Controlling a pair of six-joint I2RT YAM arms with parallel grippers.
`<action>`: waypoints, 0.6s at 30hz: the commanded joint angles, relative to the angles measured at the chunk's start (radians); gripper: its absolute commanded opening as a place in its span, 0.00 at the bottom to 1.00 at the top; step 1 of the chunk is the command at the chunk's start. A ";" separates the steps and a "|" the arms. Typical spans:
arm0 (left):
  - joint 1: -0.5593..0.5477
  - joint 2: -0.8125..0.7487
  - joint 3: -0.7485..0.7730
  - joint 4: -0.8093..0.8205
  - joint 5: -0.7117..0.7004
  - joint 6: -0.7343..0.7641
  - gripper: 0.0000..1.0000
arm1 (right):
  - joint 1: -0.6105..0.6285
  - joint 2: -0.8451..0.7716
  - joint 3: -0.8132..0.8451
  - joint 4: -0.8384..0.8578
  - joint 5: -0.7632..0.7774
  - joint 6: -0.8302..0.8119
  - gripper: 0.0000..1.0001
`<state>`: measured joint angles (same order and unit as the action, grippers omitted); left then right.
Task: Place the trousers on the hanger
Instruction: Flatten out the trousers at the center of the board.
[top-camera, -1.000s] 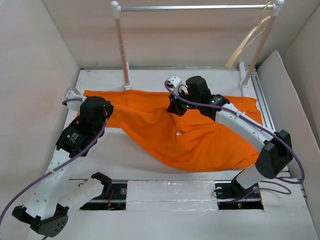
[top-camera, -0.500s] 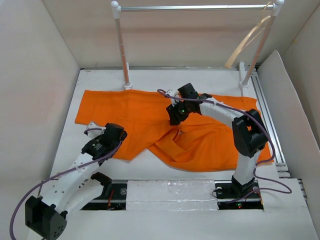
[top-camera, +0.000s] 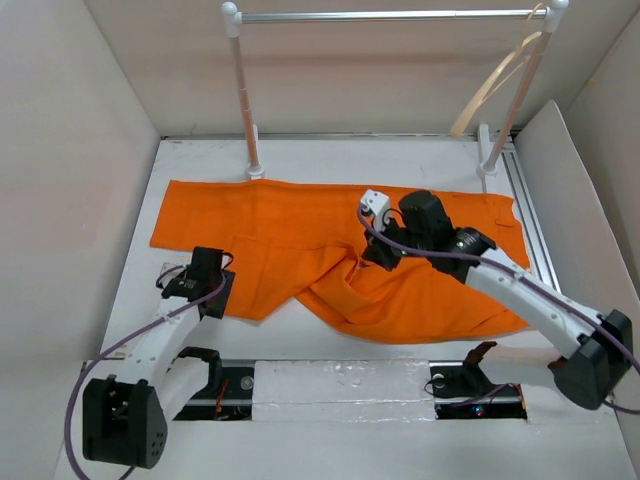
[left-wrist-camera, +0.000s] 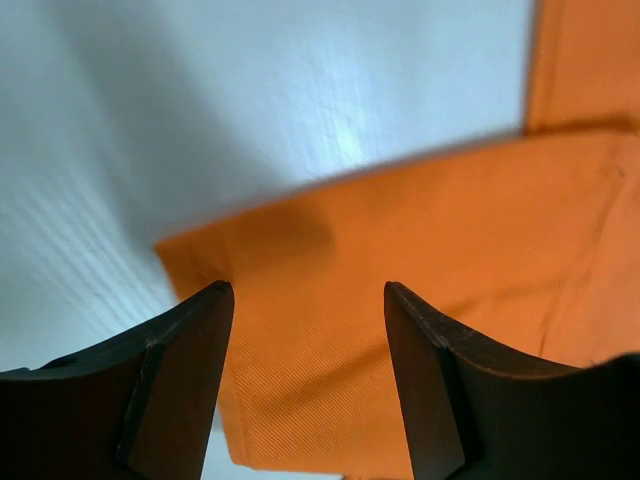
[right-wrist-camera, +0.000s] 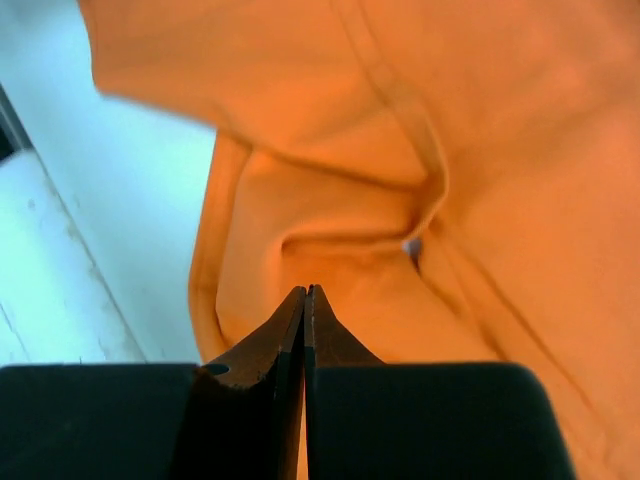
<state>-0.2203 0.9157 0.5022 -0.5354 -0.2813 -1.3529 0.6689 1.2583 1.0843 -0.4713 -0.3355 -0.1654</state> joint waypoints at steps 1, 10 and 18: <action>0.130 -0.021 -0.034 0.013 0.166 0.008 0.57 | 0.006 -0.149 -0.079 -0.006 0.032 0.046 0.07; 0.160 0.044 0.033 -0.144 0.180 0.035 0.61 | 0.015 -0.287 -0.170 -0.026 0.000 0.086 0.15; 0.105 0.114 0.145 -0.276 0.165 0.008 0.59 | -0.023 -0.309 -0.110 -0.039 0.015 0.086 0.15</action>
<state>-0.1001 1.0241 0.6010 -0.7254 -0.1055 -1.3174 0.6682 0.9718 0.9207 -0.5186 -0.3244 -0.0917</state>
